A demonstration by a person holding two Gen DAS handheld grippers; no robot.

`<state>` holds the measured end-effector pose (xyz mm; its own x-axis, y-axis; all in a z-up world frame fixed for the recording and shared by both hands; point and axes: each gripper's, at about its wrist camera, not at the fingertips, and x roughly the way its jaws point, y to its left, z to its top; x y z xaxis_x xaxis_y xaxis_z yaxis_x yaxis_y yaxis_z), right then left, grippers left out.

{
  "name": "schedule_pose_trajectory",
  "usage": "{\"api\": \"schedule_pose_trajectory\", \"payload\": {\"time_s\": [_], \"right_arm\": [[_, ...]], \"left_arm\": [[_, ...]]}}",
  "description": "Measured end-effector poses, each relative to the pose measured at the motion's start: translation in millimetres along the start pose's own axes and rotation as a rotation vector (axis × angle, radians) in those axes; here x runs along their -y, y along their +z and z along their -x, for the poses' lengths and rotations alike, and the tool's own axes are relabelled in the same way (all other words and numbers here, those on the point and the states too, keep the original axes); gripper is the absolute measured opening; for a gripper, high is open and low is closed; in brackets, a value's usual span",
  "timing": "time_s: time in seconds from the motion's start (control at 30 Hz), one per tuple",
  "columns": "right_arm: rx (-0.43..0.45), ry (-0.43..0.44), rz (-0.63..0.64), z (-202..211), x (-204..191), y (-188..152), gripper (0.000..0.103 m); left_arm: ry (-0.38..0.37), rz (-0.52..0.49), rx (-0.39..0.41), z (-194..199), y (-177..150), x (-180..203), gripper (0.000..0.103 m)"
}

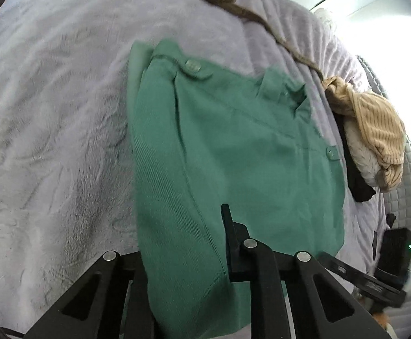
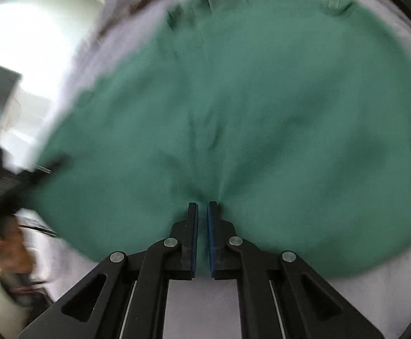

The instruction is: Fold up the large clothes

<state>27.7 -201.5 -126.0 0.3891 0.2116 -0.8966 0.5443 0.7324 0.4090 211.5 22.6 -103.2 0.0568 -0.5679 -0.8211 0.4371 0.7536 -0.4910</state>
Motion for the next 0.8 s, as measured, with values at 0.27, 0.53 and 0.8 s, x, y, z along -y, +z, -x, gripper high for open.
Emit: {"api": "schedule_pose_trajectory", "payload": {"time_s": [0.27, 0.53, 0.8], "right_arm": [[-0.005, 0.153, -0.058, -1, 25, -4, 0.007], [0.170, 0.249, -0.261, 85, 126, -17, 0.007], [0.205, 0.337, -0.509, 85, 226, -34, 0.009]], "left_arm": [[0.004, -0.156, 0.103, 28, 16, 97, 0.014], [0.028, -0.468, 0.129, 1, 15, 255, 0.014], [0.000, -0.739, 0.006, -117, -31, 398, 0.014]]}}
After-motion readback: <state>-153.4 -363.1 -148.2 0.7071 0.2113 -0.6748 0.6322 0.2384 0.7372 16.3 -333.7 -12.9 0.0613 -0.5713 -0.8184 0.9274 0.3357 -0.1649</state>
